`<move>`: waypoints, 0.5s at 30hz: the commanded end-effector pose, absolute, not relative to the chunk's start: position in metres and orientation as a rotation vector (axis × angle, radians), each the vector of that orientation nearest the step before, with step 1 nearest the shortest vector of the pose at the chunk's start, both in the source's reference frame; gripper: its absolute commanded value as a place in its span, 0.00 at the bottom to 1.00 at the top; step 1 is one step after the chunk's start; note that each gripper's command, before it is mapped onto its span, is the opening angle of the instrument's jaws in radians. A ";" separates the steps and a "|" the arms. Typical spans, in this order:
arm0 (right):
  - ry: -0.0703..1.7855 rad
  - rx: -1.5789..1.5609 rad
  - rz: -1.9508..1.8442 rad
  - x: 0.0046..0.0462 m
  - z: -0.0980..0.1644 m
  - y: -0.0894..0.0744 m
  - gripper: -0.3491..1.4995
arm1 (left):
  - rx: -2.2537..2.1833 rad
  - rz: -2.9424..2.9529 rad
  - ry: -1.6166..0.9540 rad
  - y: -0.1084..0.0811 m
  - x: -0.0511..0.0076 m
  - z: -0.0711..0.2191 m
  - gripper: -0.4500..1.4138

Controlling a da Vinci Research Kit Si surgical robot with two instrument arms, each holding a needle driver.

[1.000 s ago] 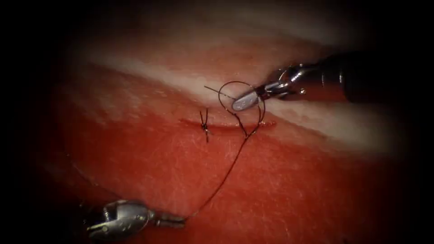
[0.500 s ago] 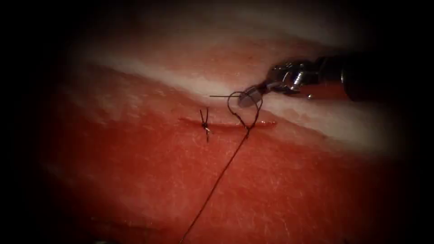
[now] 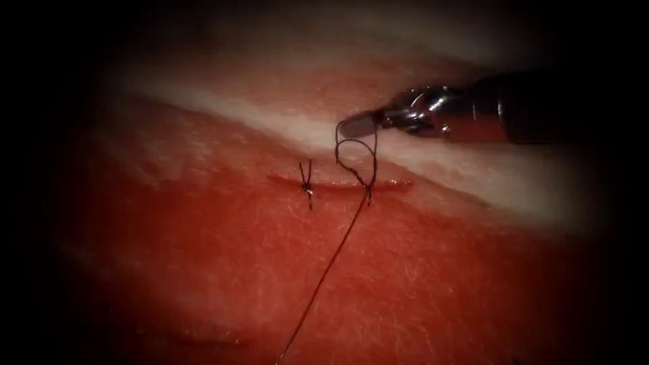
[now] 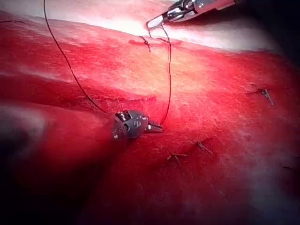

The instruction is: Wound Closure

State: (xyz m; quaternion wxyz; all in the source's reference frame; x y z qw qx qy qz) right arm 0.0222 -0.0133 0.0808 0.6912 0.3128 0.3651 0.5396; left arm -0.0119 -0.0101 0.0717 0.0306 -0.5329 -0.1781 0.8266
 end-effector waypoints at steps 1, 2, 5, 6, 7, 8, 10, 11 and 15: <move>0.837 0.721 1.296 0.0231 0.081 -0.013 0.00 | -1.648 2.544 -0.561 -0.011 -0.0125 0.072 0.00; 0.838 0.720 1.318 0.0230 0.081 -0.013 0.00 | -1.645 2.542 -0.564 -0.011 -0.0125 0.072 0.00; 0.835 0.728 1.367 0.0230 0.081 -0.013 0.00 | -1.651 2.541 -0.575 -0.012 -0.0126 0.072 0.00; 0.833 0.729 1.383 0.0230 0.081 -0.013 0.00 | -1.651 2.537 -0.582 -0.012 -0.0126 0.072 0.00; 0.831 0.735 1.411 0.0230 0.081 -0.013 0.00 | -1.652 2.537 -0.586 -0.012 -0.0127 0.072 0.00; 0.831 0.735 1.411 0.0230 0.081 -0.013 0.00 | -1.652 2.537 -0.586 -0.012 -0.0127 0.072 0.00; 0.835 0.739 1.438 0.0229 0.081 -0.013 0.00 | -1.658 2.534 -0.592 -0.013 -0.0128 0.072 0.00; 0.830 0.741 1.460 0.0227 0.081 -0.013 0.00 | -1.657 2.529 -0.603 -0.013 -0.0128 0.072 0.00; 0.826 0.762 1.483 0.0227 0.082 -0.014 0.00 | -1.680 2.523 -0.630 -0.015 -0.0129 0.072 0.00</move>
